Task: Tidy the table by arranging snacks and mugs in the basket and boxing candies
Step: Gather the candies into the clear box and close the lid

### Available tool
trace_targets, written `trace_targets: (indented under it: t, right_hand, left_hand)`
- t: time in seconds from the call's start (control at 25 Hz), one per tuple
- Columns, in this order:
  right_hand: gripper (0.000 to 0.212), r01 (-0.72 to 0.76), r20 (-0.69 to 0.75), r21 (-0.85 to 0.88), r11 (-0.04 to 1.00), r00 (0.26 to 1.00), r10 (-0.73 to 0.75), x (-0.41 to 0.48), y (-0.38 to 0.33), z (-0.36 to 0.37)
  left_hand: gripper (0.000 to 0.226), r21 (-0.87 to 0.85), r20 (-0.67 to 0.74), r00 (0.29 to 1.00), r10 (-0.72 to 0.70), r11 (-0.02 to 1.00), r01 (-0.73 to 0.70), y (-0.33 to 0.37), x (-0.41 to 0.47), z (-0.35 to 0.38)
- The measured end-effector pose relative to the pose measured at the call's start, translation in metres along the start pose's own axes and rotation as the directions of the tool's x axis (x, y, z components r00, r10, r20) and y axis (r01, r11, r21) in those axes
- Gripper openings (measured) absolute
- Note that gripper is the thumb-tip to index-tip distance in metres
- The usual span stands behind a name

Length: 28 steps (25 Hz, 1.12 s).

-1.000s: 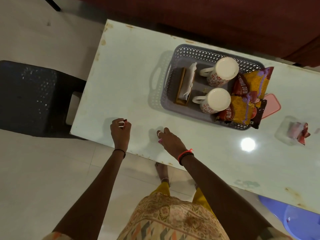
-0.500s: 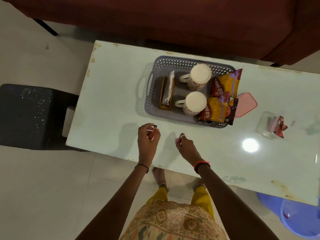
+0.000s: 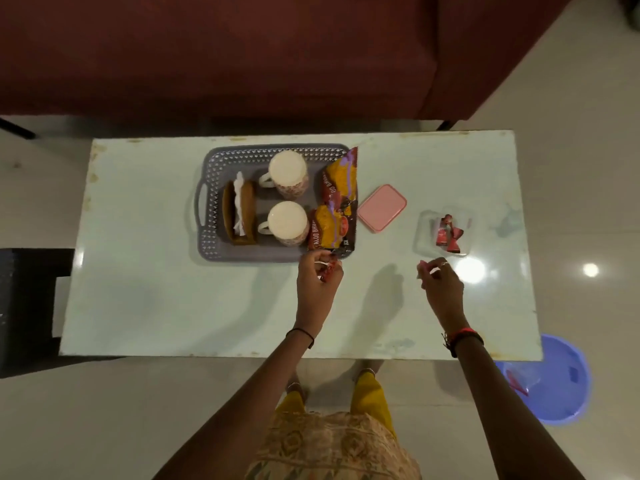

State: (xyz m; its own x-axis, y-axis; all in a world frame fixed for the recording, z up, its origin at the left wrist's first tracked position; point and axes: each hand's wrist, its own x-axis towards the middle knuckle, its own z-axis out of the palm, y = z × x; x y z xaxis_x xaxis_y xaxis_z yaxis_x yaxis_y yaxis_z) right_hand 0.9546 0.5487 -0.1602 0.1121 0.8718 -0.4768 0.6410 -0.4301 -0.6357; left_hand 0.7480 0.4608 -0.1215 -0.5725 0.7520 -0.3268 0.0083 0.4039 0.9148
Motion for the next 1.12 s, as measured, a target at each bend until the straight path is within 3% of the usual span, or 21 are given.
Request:
trace_targets:
  t: [0.28, 0.48, 0.6, 0.76, 1.0, 1.12]
  right_hand:
    - [0.022, 0.084, -0.181, 0.027, 0.996, 0.98, -0.078, 0.057, -0.006, -0.053]
    - [0.025, -0.006, 0.055, -0.079, 0.997, 0.998, 0.01, 0.086, -0.005, -0.064]
    - [0.017, -0.081, 0.043, 0.086, 0.993, 0.996, 0.077, 0.096, -0.01, -0.074]
    - [0.015, -0.251, 0.124, 0.327, 0.911, 0.967, 0.222, 0.107, -0.02, -0.089]
    - [0.025, 0.033, -0.009, 0.194, 0.981, 0.999, -0.032, 0.111, -0.024, -0.086]
    - [0.024, 0.122, 0.019, 0.147, 0.982, 0.992, -0.126, 0.114, -0.024, -0.076]
  left_hand:
    - [0.021, 0.027, 0.135, 0.989, 0.057, 0.998, -0.061, 0.016, 0.009, 0.09]
    - [0.024, 0.053, 0.171, 0.984, 0.039, 0.997, -0.049, 0.018, 0.021, 0.127]
    - [0.024, 0.068, 0.158, 0.987, 0.035, 0.997, -0.046, 0.02, 0.032, 0.142]
    - [0.024, 0.086, 0.153, 0.988, 0.037, 0.995, -0.05, 0.021, 0.042, 0.154]
    - [0.022, 0.107, 0.16, 0.987, 0.031, 0.993, -0.048, 0.019, 0.047, 0.164]
    - [0.023, 0.112, 0.169, 0.985, 0.029, 0.993, -0.048, 0.017, 0.047, 0.167]
